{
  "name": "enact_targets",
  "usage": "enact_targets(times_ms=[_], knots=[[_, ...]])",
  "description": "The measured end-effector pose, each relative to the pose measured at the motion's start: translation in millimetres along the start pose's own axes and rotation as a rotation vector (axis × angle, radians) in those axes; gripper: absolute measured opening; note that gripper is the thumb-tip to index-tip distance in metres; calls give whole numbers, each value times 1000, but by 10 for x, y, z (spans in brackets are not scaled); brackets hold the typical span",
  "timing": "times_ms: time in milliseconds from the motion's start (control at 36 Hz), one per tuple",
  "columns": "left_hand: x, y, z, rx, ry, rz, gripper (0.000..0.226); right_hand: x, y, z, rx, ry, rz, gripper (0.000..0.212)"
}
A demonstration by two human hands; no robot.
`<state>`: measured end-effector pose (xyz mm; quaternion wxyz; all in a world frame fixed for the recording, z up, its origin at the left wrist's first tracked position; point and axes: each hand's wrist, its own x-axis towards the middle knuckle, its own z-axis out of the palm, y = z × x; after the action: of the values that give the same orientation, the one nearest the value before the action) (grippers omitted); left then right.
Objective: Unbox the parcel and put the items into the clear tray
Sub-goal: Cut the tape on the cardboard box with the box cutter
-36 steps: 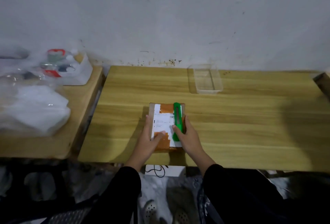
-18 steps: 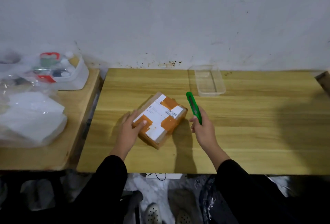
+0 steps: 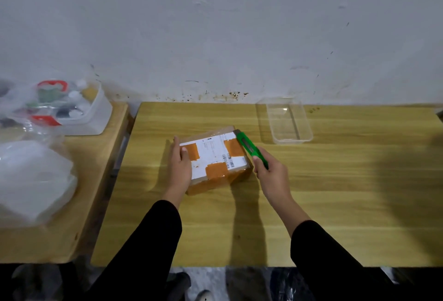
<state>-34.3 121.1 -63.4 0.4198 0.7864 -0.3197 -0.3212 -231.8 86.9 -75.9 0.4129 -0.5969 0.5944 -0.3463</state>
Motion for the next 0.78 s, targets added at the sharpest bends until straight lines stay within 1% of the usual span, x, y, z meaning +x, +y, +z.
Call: enact_targets(times_ms=[139, 250, 778], knots=[[-10, -47, 42, -25, 12, 16, 51, 46, -101, 1, -29, 32, -48, 31], [-14, -39, 38, -17, 6, 9, 53, 72, -117, -10, -25, 62, -19, 33], [-103, -21, 34, 50, -25, 16, 56, 19, -117, -110, -21, 46, 1, 34]])
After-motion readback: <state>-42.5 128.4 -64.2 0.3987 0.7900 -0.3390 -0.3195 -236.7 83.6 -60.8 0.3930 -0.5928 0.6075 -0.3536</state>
